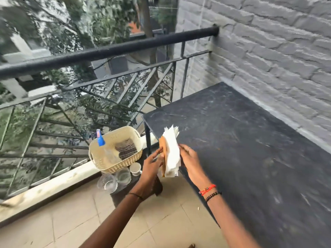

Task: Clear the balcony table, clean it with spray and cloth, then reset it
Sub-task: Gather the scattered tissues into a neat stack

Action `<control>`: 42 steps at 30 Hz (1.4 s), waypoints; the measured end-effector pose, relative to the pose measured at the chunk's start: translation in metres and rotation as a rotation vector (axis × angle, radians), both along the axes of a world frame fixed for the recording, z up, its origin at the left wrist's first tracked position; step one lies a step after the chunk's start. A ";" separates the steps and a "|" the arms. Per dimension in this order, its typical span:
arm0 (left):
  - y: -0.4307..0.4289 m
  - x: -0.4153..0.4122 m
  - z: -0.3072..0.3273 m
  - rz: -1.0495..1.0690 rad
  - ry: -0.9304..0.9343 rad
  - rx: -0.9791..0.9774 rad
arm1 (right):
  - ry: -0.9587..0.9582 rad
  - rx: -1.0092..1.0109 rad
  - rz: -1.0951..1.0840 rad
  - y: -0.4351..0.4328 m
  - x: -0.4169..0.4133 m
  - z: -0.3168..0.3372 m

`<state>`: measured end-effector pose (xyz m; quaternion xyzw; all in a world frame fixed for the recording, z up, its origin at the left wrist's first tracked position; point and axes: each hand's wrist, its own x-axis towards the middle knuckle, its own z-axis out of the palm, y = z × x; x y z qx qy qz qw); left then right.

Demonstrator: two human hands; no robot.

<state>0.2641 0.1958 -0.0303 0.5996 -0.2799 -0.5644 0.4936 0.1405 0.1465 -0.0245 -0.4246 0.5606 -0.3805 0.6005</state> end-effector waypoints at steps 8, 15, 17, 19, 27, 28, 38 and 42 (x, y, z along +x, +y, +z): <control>0.025 0.061 -0.039 0.024 -0.016 0.058 | 0.235 -0.001 0.191 0.015 0.061 -0.045; 0.013 0.083 -0.099 -0.060 -0.108 0.194 | 0.511 0.062 0.219 0.008 0.090 -0.104; 0.005 0.086 -0.115 -0.083 -0.137 0.216 | 0.553 0.068 0.217 0.000 0.095 -0.119; -0.007 0.089 -0.139 -0.099 -0.166 0.230 | 0.602 0.066 0.218 -0.013 0.103 -0.141; -0.035 0.099 -0.217 -0.036 -0.139 0.328 | 0.709 0.128 0.153 -0.058 0.125 -0.211; -0.036 0.098 -0.225 -0.024 -0.121 0.331 | 0.717 0.134 0.151 -0.062 0.128 -0.218; -0.055 0.092 -0.262 -0.024 -0.021 0.297 | 0.721 0.138 0.204 -0.080 0.149 -0.270; -0.060 0.092 -0.268 -0.036 -0.054 0.295 | 0.713 0.127 0.243 -0.083 0.151 -0.280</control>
